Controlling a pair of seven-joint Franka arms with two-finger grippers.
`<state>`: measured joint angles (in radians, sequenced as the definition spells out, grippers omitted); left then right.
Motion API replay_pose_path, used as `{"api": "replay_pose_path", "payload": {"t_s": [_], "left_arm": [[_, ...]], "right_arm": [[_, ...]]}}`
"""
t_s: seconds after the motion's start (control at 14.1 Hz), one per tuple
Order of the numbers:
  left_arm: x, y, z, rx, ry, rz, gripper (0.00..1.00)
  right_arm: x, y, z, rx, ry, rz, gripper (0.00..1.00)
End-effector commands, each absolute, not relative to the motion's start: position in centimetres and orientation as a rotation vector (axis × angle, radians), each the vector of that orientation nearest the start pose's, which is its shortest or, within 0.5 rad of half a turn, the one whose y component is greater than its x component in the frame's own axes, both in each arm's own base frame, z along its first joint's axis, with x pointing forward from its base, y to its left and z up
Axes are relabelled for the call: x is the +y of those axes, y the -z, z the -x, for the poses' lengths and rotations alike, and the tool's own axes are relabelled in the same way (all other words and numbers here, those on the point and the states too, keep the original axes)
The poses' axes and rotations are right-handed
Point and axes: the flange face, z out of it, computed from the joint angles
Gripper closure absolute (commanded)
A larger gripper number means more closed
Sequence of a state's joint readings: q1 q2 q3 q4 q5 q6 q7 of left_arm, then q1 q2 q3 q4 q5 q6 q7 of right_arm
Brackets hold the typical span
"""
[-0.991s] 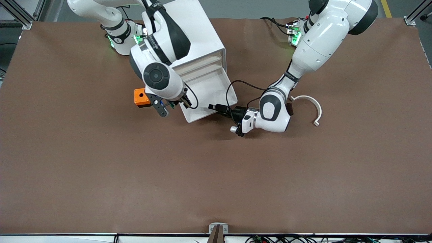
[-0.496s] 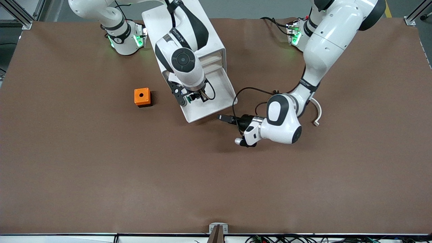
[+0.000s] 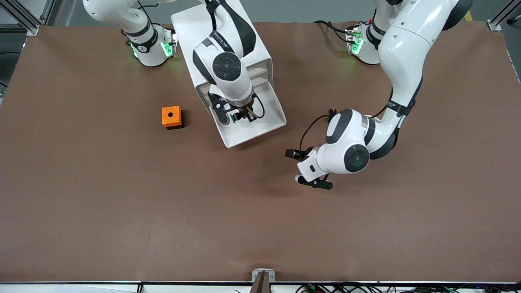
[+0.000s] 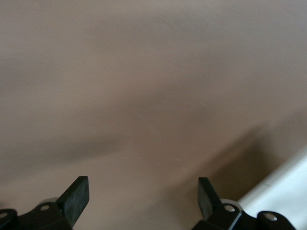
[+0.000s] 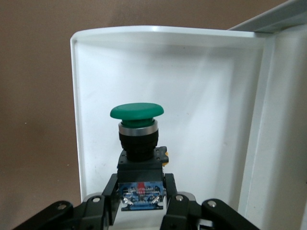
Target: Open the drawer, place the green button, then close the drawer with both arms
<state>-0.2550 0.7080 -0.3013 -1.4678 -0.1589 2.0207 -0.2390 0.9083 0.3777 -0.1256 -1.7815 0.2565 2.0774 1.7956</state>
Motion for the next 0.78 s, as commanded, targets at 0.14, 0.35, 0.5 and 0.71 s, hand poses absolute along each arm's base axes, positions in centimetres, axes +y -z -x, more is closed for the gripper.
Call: {"api": "replay_pose_path", "payload": {"t_s": [0.14,0.35,0.5,0.71], "left_arm": [[-34.2,-29.0,-61.6,-0.084,-0.337,3.246,0.00],[-33.8,-29.4,-62.0,-0.266,-0.223,3.148,0.00],[-34.1,-29.2,-62.2,-0.328,-0.181,3.155,0.00],[-35.4,-29.0,-61.9,-0.476,-0.079,3.113,0.00]], "right_arm": [[46.8,-32.2,-43.7,1.729,-0.303,2.630,0.81],[47.1,-30.7,-43.7,1.731,-0.296,2.637,0.80],[47.8,-30.4,-43.4,1.715,-0.289,2.648,0.78],[48.3,-29.6,-43.8,1.709,-0.285,2.656,0.76]]}}
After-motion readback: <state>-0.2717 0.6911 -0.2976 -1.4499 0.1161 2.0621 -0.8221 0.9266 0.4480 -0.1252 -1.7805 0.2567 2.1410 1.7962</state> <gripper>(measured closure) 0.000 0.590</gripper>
